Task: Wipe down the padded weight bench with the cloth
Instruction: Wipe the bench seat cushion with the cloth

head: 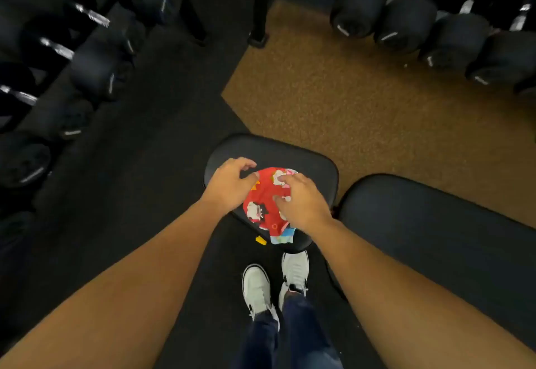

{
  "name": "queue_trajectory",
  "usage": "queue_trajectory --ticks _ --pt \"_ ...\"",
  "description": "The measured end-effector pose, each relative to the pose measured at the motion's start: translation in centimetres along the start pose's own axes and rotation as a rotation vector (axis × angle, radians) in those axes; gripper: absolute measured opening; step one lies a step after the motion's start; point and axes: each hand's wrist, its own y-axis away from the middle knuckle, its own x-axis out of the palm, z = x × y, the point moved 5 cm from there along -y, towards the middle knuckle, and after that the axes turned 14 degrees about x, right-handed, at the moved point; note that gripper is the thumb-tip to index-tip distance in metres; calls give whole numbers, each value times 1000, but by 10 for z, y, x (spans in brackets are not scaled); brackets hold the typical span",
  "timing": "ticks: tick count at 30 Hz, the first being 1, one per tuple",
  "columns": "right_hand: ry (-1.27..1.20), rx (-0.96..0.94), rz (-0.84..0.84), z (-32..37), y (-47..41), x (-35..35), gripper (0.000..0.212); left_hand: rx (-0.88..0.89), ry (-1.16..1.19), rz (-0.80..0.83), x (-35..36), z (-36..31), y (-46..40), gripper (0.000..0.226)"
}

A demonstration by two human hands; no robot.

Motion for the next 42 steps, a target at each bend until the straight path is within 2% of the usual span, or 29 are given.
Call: queue_trajectory --ticks 2,5,7,12,15,20,28,32,37,39,42 --pt "82 -42 -22 -2 -11 19 56 -3 -60 -10 4 16 -10 30" --pt "202 -120 -18 -14 -26 59 72 -15 -118 -100 9 39 -19 38" --pt "318 -167 -64 -22 -35 83 75 -58 -156 -162 10 52 -21 45" --pt "435 -206 -282 -25 -42 103 69 -144 -218 -289 4 81 -27 58" --pt "468 -262 -342 -21 -54 108 60 -217 -133 -344 3 102 -34 60" --pt "439 -259 -392 -6 -68 109 57 -245 7 -384 5 115 -40 55" --pt "368 -238 -420 44 -97 107 58 -272 104 -458 2 113 -41 45" --pt "448 -413 -342 61 -85 127 58 -281 147 -469 0 116 -41 40" --pt "473 -616 -262 32 -77 114 52 -287 191 -463 -5 120 -40 36" --pt "467 -596 -287 20 -88 98 54 -288 238 -465 -8 120 -39 35" --pt "450 -439 -365 26 -114 84 58 -277 301 -451 -13 120 -38 34"
